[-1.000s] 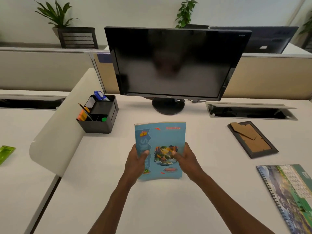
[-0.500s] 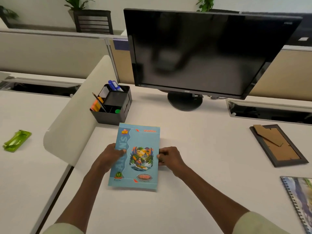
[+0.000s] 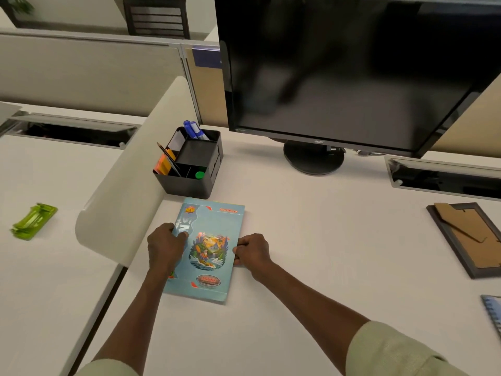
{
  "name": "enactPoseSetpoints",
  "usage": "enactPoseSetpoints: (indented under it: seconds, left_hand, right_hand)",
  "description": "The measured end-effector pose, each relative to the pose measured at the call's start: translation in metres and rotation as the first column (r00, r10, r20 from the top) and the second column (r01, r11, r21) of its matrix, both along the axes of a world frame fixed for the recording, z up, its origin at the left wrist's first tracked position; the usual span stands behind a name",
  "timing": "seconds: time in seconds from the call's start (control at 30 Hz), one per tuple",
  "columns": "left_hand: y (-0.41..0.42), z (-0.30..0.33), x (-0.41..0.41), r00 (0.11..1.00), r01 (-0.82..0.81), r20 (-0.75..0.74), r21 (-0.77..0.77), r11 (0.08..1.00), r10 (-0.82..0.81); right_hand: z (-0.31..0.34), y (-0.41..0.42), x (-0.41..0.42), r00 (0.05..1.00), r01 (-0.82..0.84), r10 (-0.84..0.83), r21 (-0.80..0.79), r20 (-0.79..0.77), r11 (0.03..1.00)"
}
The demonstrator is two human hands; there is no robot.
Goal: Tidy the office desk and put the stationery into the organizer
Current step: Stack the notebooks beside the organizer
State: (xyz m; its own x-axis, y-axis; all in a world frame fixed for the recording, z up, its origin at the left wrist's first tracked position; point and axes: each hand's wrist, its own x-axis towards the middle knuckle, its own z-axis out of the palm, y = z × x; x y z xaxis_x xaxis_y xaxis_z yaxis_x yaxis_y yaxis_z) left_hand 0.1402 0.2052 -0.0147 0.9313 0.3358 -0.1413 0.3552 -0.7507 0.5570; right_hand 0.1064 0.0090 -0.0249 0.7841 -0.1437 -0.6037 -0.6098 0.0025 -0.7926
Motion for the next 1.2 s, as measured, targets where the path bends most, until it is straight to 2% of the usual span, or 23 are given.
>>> enactPoseSetpoints:
  seconds: [0.17,0.23,0.4,0.53,0.8,1.07,1.2]
  left_hand:
    - [-0.016,0.001,-0.014,0.991,-0.016,0.130,-0.037,0.999,0.020]
    - [-0.025,-0.001,-0.020,0.990,0.000,0.142,0.006,1.000,-0.001]
    - [-0.036,-0.011,-0.024,0.997,0.042,0.061,0.058,0.997,-0.045]
    - [-0.029,-0.012,-0.019,0.999,0.031,0.025,0.066,0.997,-0.033]
    - [-0.013,-0.014,-0.009,0.998,0.042,0.032,0.092,0.995,-0.045]
    - [-0.011,-0.020,-0.005,0.998,0.049,0.040,0.127,0.991,-0.055]
    - [-0.009,-0.023,-0.006,0.997,0.042,0.057,0.107,0.993,-0.048]
  right_hand:
    - [-0.003,0.018,0.012,1.000,-0.006,0.006,-0.056,-0.006,0.998]
    - [-0.005,0.026,0.016,0.999,-0.034,0.035,-0.100,0.009,0.994]
    - [-0.009,0.045,0.022,0.994,-0.094,0.103,-0.211,0.034,0.973]
    - [-0.009,0.059,0.025,0.992,-0.103,0.115,-0.230,0.043,0.968]
    - [-0.011,0.073,0.035,0.991,-0.089,0.108,-0.230,0.073,0.969]
    - [-0.004,0.073,0.034,0.982,-0.155,0.182,-0.326,0.053,0.933]
    - [0.000,0.073,0.036,0.975,-0.201,0.221,-0.316,0.027,0.927]
